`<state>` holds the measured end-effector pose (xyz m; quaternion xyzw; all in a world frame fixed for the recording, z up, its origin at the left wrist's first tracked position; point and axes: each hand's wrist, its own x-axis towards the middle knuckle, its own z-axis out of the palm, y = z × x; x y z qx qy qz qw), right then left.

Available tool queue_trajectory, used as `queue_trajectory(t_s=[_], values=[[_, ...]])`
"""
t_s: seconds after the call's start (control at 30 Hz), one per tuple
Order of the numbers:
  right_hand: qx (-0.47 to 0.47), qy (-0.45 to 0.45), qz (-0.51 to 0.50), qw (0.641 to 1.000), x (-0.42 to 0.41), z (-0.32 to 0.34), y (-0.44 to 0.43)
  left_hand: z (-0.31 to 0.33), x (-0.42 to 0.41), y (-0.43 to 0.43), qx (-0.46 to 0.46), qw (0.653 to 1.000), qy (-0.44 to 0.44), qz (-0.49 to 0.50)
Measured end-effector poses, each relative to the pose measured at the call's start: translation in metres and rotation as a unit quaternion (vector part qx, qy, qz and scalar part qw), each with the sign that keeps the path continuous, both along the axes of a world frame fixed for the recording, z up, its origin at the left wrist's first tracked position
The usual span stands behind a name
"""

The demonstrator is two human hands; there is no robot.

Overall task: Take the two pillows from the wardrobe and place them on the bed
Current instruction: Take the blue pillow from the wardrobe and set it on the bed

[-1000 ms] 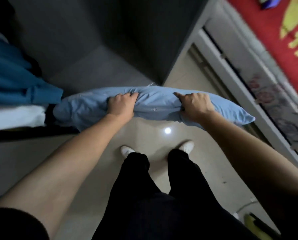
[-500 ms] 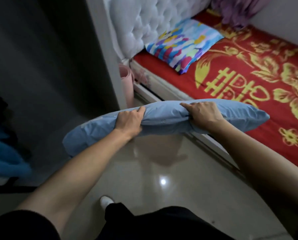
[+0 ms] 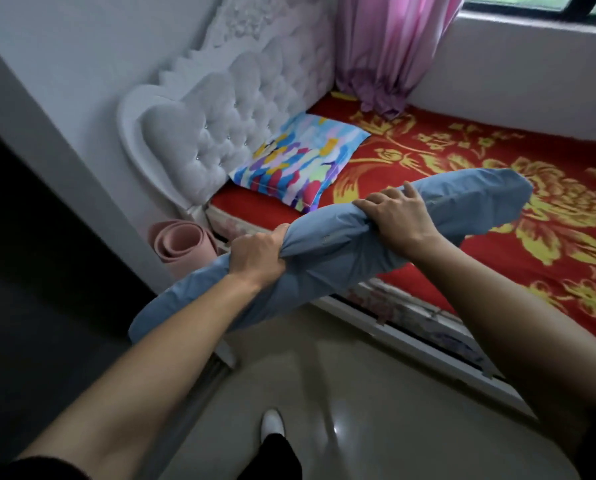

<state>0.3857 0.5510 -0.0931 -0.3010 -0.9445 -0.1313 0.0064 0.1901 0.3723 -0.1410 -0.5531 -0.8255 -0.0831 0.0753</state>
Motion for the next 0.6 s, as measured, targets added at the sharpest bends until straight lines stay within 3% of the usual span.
queue_trajectory(t_s=[0.37,0.6], values=[[0.043,0.029,-0.083,0.995,-0.099,0.041,0.095,0.039,-0.117,0.133,0.053,0.997,0.008,-0.048],[0.032,0.044,-0.110,0.992,-0.135,0.020,0.181,0.035,-0.161,0.231,0.046,0.997,-0.012,-0.057]])
